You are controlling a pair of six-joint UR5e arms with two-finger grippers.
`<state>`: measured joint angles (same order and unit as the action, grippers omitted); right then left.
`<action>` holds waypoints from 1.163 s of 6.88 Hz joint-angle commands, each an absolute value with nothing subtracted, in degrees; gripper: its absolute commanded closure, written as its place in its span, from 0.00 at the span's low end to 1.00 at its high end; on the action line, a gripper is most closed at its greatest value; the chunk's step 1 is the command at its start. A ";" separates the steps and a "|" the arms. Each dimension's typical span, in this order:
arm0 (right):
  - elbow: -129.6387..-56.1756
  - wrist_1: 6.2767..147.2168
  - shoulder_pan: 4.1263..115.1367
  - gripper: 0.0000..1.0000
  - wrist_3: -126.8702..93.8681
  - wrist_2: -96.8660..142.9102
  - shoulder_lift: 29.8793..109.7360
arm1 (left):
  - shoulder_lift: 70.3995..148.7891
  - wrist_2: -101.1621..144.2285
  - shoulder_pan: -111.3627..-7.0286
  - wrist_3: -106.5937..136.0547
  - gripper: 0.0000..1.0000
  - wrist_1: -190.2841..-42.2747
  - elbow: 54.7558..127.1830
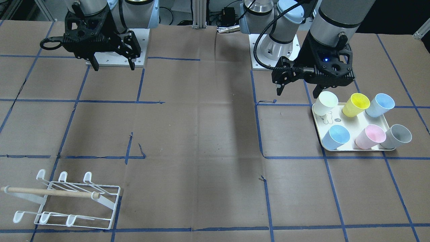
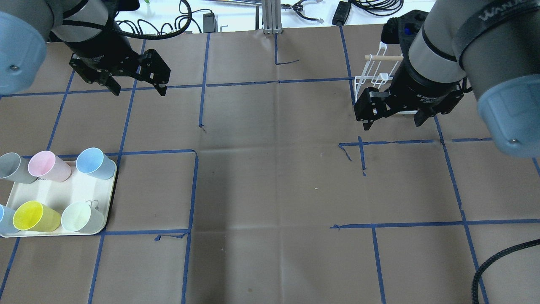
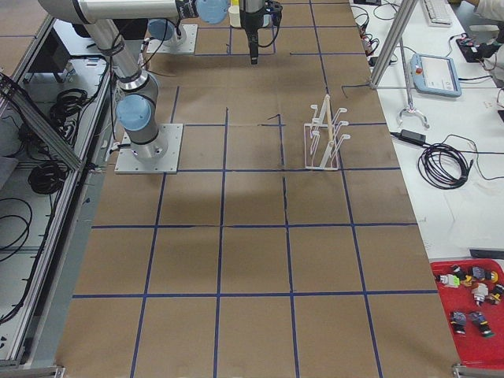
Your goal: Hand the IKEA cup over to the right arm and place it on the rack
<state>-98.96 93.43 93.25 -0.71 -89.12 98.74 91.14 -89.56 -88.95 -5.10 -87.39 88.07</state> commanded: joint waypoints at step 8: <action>-99.05 93.43 93.25 0.00 -0.79 -89.12 98.79 | 91.14 -89.56 -88.95 -2.55 0.01 -87.54 88.33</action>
